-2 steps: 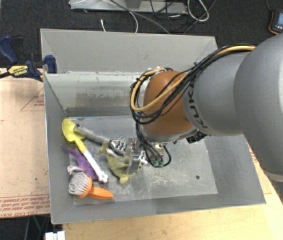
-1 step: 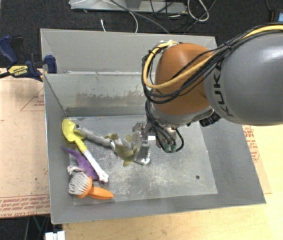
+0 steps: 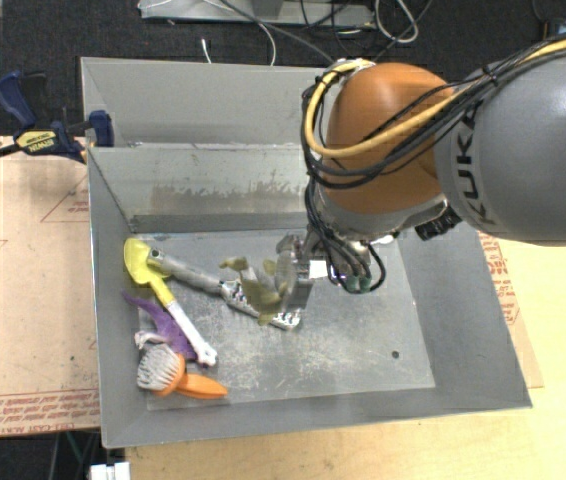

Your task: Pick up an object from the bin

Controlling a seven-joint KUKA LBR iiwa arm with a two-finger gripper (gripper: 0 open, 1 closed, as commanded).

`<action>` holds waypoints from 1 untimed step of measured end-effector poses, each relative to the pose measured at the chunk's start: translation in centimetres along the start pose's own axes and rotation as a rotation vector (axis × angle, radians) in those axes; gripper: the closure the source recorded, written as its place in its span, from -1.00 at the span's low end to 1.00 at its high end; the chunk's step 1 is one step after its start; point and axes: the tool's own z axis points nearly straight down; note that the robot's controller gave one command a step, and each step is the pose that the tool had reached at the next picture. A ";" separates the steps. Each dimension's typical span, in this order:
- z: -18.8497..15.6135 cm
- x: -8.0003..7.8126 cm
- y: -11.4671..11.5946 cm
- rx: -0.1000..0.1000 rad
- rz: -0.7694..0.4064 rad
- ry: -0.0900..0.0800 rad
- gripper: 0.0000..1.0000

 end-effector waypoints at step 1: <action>5.6 3.4 1.7 -0.001 -0.139 -0.003 1.00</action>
Offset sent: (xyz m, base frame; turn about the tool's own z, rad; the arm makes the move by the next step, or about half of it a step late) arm -0.0109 0.0148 -0.0502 0.0482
